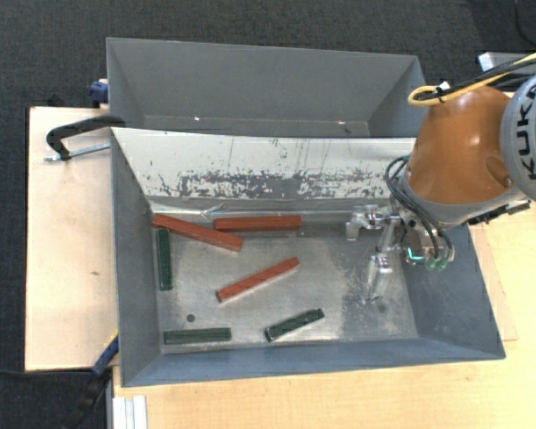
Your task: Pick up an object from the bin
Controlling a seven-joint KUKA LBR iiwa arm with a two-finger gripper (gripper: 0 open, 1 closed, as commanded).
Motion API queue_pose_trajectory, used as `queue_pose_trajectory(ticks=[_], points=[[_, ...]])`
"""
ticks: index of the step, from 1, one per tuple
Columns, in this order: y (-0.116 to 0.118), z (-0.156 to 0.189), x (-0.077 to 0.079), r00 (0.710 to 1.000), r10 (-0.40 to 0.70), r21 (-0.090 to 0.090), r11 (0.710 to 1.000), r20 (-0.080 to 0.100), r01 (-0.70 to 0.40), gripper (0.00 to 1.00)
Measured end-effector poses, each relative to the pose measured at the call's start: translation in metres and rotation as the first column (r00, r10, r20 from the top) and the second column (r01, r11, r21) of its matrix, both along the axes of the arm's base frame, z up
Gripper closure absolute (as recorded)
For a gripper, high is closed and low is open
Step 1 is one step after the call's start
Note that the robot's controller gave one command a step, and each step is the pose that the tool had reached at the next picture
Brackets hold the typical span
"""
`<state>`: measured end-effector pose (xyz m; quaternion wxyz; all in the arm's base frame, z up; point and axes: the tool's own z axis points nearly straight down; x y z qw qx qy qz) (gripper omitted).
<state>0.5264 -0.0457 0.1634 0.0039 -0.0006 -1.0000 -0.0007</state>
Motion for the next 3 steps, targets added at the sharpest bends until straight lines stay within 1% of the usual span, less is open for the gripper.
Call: queue_pose_trajectory(ticks=[1, 2, 3], points=[[0.000, 0.004, 0.001, 1.000, 0.001, -0.001, 1.000, 0.007, -0.001, 0.00], [0.035, -0.035, -0.001, 0.997, 0.070, -0.002, 0.998, 0.014, -0.070, 0.00], [0.047, -0.068, -0.028, 0.998, 0.061, 0.003, 0.998, 0.008, -0.061, 0.00]])
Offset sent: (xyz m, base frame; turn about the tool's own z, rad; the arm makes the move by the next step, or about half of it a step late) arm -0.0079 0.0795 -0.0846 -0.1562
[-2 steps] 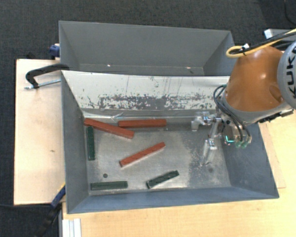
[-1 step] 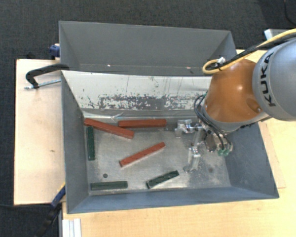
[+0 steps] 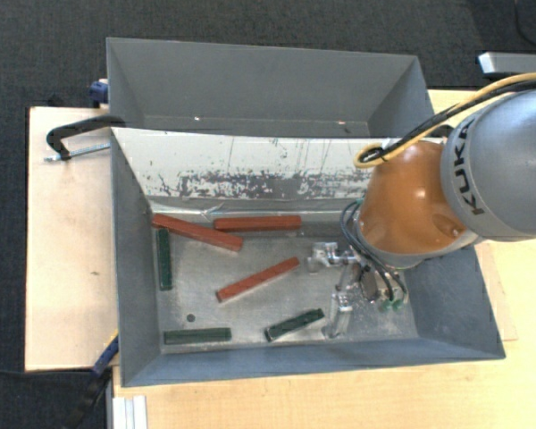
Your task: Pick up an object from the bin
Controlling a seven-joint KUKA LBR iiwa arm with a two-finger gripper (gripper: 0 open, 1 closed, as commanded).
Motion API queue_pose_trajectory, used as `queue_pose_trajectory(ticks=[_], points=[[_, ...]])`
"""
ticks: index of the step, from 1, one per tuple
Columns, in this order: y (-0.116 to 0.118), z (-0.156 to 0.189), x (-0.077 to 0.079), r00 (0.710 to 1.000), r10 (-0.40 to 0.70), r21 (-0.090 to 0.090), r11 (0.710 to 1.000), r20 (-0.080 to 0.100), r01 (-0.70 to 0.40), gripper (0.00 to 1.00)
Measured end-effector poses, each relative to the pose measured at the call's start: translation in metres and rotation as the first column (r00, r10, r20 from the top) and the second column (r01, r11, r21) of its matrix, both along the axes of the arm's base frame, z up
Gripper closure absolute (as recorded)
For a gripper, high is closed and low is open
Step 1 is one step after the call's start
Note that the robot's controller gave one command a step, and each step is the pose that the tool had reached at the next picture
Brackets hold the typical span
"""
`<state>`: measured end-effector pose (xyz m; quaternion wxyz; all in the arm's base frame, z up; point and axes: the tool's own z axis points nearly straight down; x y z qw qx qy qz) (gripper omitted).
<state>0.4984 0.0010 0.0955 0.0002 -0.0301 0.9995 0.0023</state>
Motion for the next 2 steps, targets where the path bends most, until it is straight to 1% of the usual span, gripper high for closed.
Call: queue_pose_trajectory(ticks=[1, 2], points=[[-0.002, 0.018, -0.008, 1.000, -0.022, -0.004, 1.000, -0.004, 0.022, 0.00], [0.031, 0.028, -0.004, 0.997, 0.078, -0.004, 0.997, 0.007, -0.078, 0.00]])
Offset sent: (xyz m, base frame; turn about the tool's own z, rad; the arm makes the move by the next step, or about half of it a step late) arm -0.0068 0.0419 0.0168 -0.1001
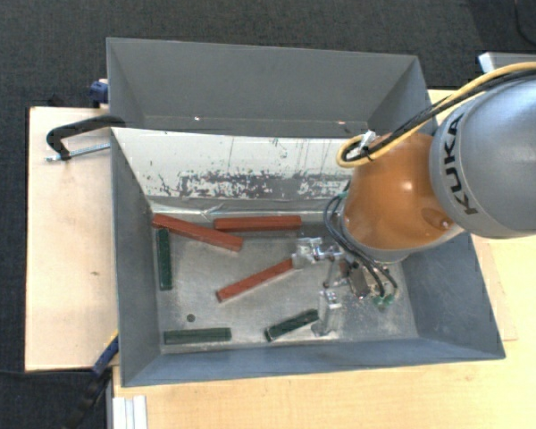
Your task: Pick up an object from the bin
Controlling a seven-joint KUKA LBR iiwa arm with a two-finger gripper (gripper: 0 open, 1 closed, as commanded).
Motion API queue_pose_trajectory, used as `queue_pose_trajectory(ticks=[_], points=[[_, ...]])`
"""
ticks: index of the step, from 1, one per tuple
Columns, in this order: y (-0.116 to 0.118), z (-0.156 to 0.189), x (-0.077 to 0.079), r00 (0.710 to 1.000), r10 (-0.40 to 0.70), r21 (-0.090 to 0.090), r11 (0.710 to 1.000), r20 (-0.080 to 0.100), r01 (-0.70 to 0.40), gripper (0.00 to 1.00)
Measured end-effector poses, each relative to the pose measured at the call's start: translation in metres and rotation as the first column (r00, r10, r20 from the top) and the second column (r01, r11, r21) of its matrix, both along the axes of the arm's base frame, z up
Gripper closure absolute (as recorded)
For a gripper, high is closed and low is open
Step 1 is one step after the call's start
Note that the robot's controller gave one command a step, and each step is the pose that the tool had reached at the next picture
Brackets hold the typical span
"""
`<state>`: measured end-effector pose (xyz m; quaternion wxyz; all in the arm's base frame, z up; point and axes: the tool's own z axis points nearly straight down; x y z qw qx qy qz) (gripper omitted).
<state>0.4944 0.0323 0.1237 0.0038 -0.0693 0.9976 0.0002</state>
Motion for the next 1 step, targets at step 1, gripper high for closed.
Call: queue_pose_trajectory(ticks=[1], points=[[-0.0009, -0.0505, 0.0121, 0.984, -0.180, 0.003, 0.984, 0.003, 0.180, 1.00]])
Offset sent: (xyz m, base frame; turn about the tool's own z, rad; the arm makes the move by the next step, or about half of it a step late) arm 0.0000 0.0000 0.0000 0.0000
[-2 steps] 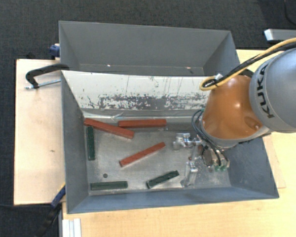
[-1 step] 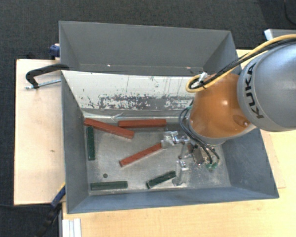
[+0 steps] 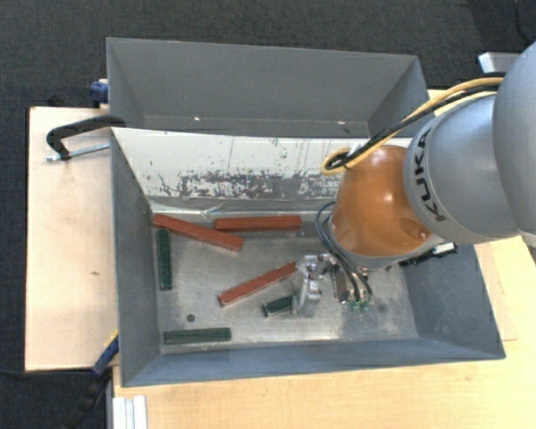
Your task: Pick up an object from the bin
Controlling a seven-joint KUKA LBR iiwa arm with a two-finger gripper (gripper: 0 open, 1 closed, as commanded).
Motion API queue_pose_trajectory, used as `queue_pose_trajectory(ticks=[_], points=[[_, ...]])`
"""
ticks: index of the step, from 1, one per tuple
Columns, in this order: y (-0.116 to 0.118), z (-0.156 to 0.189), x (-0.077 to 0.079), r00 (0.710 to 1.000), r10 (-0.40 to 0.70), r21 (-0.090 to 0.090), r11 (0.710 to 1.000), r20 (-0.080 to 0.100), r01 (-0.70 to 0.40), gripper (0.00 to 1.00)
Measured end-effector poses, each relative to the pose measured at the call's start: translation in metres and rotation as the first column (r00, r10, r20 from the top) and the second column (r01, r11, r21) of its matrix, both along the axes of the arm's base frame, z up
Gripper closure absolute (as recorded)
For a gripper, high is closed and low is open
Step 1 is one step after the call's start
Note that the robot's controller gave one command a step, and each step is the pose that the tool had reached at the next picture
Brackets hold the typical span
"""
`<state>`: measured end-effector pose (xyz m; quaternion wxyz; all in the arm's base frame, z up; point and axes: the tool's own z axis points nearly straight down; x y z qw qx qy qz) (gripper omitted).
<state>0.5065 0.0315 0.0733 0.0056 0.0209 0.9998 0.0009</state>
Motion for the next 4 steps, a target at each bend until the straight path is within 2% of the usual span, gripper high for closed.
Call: queue_pose_trajectory(ticks=[1, 2, 3, 4], points=[[0.000, -0.003, -0.002, 1.000, 0.001, 0.000, 1.000, -0.007, -0.001, 0.00], [0.000, -0.003, -0.003, 1.000, 0.000, 0.000, 1.000, -0.008, 0.000, 1.00], [0.000, -0.003, -0.003, 1.000, 0.001, 0.000, 1.000, -0.008, -0.001, 1.00], [0.021, 0.097, 0.014, 1.000, -0.015, 0.000, 1.000, -0.007, 0.015, 1.00]])
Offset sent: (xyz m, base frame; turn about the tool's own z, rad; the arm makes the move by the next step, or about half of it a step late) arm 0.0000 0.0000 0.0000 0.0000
